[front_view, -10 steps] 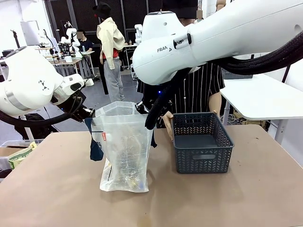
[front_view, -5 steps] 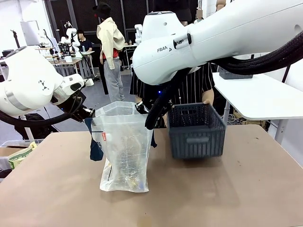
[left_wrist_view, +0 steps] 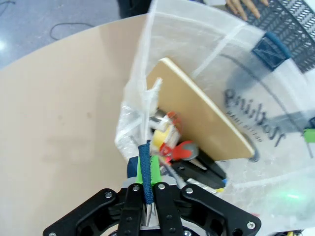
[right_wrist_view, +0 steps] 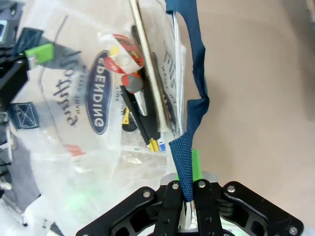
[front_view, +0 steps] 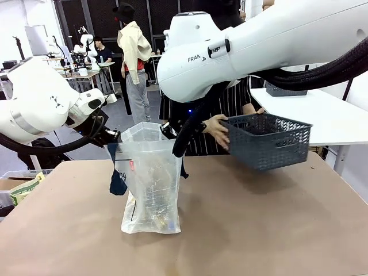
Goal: Transfer purchased items from the store into the shopping bag.
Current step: Move the Reusable shopping bag to the right side of the table.
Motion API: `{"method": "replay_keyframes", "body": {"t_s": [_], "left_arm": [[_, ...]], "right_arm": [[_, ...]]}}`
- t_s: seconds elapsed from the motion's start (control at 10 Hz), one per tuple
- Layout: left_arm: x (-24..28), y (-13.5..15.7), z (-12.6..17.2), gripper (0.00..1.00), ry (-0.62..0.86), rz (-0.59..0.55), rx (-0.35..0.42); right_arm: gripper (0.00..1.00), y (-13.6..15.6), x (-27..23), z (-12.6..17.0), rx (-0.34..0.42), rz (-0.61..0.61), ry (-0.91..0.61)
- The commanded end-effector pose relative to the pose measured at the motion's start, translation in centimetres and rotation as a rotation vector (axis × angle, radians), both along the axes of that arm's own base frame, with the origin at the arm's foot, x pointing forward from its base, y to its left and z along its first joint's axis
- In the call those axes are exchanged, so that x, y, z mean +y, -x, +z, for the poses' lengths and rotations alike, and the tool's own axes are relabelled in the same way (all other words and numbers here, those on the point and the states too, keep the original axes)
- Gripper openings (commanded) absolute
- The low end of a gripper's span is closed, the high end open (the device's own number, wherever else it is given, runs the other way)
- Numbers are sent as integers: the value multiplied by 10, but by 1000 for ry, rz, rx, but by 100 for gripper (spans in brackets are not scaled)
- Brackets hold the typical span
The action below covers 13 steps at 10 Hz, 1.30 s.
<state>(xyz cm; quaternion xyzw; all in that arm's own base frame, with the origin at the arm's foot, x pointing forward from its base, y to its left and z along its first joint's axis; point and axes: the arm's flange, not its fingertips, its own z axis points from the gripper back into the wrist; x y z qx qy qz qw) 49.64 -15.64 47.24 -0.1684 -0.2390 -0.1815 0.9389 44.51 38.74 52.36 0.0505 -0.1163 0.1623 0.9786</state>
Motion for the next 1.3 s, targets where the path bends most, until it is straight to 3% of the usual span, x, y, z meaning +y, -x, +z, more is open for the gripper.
{"method": "replay_keyframes", "body": {"t_s": [0.0,0.6,0.8,0.9,1.1,1.2], "left_arm": [[7,-7,-11,0,116,-54,9],[0,-10,-35,0,431,-174,30],[-3,-9,-38,0,554,-130,-17],[-5,-10,-38,8,539,-132,5],[-6,-10,-38,45,558,-157,13],[-7,-10,-38,45,576,-168,8]], "right_arm": [[0,-8,13,4,-31,29,-16],[0,-16,36,1,-47,112,-32],[0,-17,43,0,-70,141,-49],[0,-17,45,0,-72,147,-48],[0,-17,51,-2,-75,166,-48],[0,-17,53,-4,-75,172,-53]]}}
